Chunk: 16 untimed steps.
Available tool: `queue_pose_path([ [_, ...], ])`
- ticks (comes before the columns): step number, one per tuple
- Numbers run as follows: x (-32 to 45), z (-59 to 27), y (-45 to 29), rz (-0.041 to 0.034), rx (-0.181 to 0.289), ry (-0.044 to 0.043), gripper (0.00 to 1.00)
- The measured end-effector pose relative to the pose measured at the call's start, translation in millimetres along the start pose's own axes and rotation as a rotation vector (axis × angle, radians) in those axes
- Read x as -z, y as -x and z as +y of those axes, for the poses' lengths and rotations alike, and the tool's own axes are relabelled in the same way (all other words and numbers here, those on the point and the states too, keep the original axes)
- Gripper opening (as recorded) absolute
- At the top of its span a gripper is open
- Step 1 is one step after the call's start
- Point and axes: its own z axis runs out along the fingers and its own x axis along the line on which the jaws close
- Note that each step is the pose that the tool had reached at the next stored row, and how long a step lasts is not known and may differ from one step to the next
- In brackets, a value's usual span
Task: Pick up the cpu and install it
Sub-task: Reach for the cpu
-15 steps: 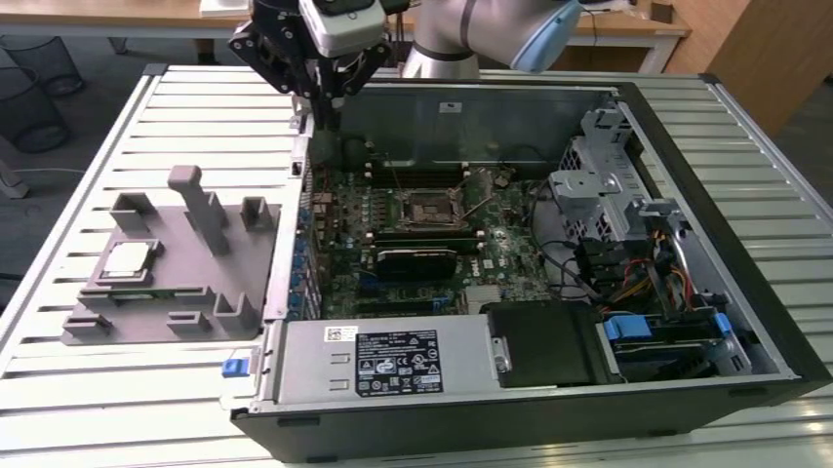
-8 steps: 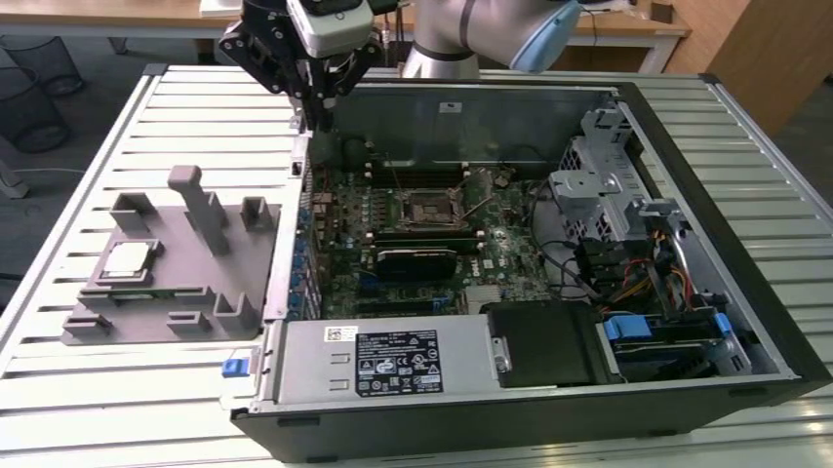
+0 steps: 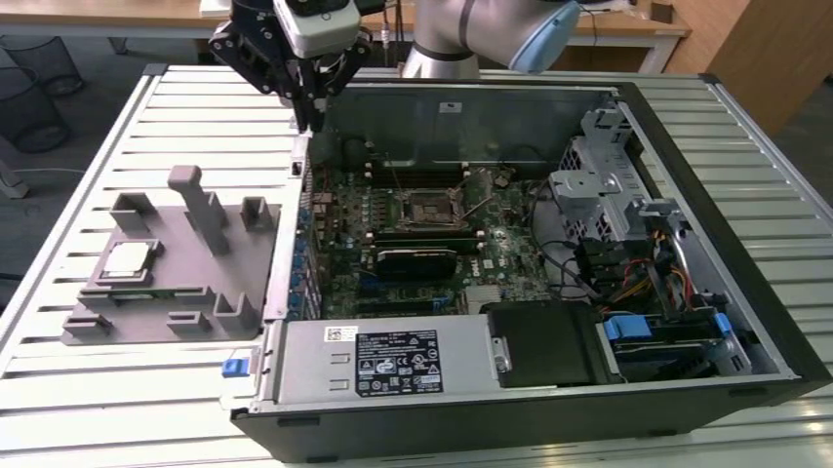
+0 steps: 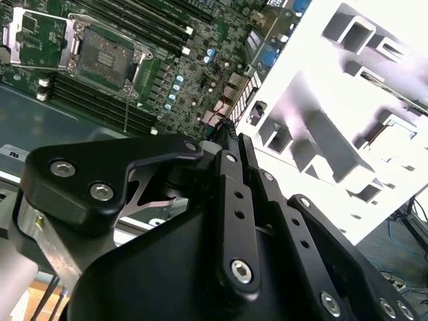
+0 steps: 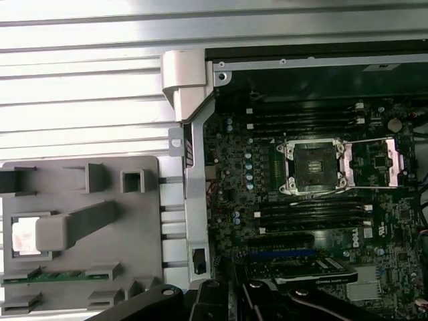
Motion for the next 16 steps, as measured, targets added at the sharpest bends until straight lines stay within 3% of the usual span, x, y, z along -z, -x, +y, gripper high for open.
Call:
queue_pose_path([
  [16, -0.2, -1.1, -14.3, 0.0024, 0.000, -0.0002, 0.18],
])
